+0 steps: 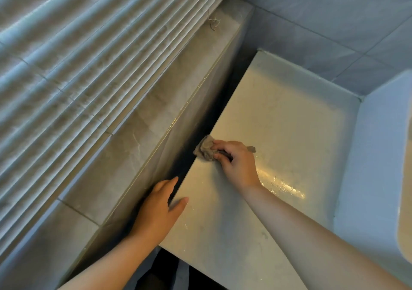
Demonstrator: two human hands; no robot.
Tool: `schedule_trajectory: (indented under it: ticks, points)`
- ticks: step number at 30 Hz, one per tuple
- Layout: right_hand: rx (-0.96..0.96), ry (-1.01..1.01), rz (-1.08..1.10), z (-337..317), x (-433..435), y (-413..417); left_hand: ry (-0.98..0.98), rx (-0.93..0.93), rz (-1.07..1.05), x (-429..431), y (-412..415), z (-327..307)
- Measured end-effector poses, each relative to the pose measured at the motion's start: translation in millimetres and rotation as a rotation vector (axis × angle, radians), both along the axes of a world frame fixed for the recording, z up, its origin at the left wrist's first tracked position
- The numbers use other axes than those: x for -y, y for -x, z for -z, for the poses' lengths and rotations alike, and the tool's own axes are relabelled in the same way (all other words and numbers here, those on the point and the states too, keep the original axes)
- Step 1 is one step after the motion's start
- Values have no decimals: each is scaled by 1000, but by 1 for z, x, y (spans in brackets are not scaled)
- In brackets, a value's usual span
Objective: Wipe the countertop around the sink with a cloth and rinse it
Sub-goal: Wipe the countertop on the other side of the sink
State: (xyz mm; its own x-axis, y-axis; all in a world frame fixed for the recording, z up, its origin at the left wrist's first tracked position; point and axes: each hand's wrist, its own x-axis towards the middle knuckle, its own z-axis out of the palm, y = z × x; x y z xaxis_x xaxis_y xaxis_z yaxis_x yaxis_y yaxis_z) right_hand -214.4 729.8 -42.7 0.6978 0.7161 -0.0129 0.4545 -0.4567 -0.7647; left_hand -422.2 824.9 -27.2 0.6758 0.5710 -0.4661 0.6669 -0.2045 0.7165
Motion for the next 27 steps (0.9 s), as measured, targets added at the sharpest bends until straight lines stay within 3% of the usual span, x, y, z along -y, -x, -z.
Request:
schedule_trajectory:
  ticks: [5, 9, 14, 21, 27]
  points:
    - [14, 6, -36, -1, 22, 29, 9, -12, 26, 1, 2, -4]
    - [-94, 55, -19, -13, 31, 41, 11, -8, 70, 4, 5, -5]
    - [-264, -111, 204, -49, 41, 35, -70, -40, 156, 2, 3, -10]
    - [-118, -168, 470, -60, 59, -39, -315, 57, 379, 7, -18, -21]
    - [-118, -51, 483, -22, 61, -56, -395, 37, 530, 14, -30, -18]
